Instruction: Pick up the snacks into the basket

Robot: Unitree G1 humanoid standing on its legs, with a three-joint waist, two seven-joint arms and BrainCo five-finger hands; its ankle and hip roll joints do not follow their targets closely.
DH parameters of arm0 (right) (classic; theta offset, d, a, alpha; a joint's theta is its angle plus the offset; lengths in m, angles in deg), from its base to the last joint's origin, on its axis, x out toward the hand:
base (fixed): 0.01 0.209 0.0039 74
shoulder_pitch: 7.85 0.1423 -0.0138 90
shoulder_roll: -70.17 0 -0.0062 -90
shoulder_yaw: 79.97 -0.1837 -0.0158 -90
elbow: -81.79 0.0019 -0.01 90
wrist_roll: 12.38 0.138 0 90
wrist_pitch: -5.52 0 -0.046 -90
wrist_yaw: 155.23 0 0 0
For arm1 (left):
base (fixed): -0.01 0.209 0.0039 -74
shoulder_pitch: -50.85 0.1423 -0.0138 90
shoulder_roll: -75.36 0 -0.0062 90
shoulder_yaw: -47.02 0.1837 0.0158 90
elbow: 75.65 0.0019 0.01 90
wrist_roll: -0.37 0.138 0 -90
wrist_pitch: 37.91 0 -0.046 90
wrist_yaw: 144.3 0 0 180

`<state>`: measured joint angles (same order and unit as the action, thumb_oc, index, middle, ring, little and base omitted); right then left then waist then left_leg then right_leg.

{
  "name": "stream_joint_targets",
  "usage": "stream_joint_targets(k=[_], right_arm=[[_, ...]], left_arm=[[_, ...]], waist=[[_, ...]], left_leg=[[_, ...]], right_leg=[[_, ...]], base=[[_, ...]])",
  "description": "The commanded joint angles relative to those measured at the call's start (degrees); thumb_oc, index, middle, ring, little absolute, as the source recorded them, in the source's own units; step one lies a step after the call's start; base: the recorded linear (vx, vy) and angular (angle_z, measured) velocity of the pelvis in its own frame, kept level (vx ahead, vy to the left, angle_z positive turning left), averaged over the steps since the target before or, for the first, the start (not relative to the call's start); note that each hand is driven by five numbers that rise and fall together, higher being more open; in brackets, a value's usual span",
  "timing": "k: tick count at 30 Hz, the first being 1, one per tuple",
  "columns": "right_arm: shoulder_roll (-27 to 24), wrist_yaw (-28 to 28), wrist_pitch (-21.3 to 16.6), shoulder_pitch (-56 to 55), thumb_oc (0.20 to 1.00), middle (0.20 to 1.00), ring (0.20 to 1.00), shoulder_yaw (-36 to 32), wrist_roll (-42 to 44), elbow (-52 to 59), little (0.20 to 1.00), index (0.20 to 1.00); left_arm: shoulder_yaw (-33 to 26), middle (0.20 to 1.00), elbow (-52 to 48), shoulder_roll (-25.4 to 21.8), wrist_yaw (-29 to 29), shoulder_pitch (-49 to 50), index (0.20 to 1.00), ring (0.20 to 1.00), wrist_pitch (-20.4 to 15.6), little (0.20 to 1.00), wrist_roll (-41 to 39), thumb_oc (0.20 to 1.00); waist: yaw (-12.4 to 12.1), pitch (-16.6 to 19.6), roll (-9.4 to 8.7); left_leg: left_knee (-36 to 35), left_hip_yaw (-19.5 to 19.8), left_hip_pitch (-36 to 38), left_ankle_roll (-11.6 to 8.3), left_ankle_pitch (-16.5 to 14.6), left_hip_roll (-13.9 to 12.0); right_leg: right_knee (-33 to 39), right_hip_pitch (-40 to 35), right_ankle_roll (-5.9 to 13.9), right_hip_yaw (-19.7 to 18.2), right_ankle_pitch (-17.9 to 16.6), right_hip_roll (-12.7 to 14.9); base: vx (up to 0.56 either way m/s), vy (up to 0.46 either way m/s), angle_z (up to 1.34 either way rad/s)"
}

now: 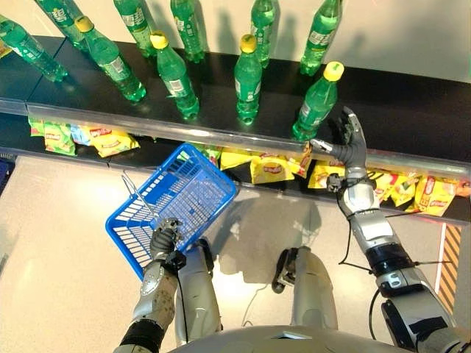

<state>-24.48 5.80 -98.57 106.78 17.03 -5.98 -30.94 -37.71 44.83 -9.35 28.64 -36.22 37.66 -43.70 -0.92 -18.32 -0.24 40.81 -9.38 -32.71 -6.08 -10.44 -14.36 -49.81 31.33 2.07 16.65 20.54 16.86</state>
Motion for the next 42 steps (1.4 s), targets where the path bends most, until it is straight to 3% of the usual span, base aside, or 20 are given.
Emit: stream_joint_targets(k=[1, 31, 32, 33, 42], right_arm=[[0.0, -1.5, -1.3, 5.1, 1.0, 1.0, 1.0, 0.0, 2.2, -1.2, 1.0, 1.0], [0.1, -0.9, 2.3, 24.8, 1.0, 1.0, 1.0, 6.2, 7.2, -21.5, 1.0, 1.0], [0.1, -0.9, 2.3, 24.8, 0.768, 0.768, 0.768, 6.2, 7.2, -21.5, 0.768, 0.768], [0.3, -1.2, 2.3, 25.0, 0.2, 0.2, 0.2, 6.1, 7.6, -22.5, 0.2, 0.2], [0.3, -2.8, 2.1, 24.8, 0.2, 0.2, 0.2, 5.0, 7.1, -22.0, 0.2, 0.2]], left_arm=[[2.7, 0.2, -5.1, -1.4, 1.3, 1.6, 0.2, 0.2, -2.0, 0.2, -1.3, 0.2], [3.7, 0.2, -5.3, -3.1, 1.3, 2.5, 0.2, 0.2, -0.9, 0.2, -3.2, 0.2], [3.7, 0.2, -5.3, -3.1, 1.3, 2.5, 0.2, 0.2, -0.9, 0.2, -3.2, 0.2], [3.6, 0.2, -5.3, -3.2, 1.3, 2.6, 0.2, 0.2, -0.9, 0.2, -3.2, 0.2], [3.7, 0.2, -5.4, -3.2, 0.8, 2.2, 0.2, 0.2, -1.1, 0.2, -3.1, 0.2]], waist=[[-0.9, 1.8, 0.82], [-3.4, 1.7, 0.98], [-3.4, 1.7, 0.98], [-3.4, 1.7, 1.01], [-3.2, 1.3, 1.01]], left_leg=[[2.7, -4.2, 0.4, 5.19, -3.8, 2.7], [1.7, -3.2, -0.3, 4.97, -2.3, 3.2], [1.7, -3.2, -0.3, 4.97, -2.3, 3.2], [1.6, -3.2, -0.1, 4.99, -2.3, 3.3], [1.4, -3.4, 0.5, 5.07, -2.5, 3.3]], right_leg=[[4.3, -1.4, 1.46, 2.8, -4.0, -2.0], [4.9, -1.8, 1.28, 3.5, -4.9, -2.2], [4.9, -1.8, 1.28, 3.5, -4.9, -2.2], [4.9, -1.9, 1.34, 3.4, -5.1, -2.2], [5.0, -2.1, 1.53, 3.1, -5.3, -2.2]], base=[[0.0, 0.0, 0.0], [0.0, 0.0, 0.0], [0.0, 0.011, 0.07], [0.0, 0.008, 0.06], [0.0, 0.002, 0.0]])
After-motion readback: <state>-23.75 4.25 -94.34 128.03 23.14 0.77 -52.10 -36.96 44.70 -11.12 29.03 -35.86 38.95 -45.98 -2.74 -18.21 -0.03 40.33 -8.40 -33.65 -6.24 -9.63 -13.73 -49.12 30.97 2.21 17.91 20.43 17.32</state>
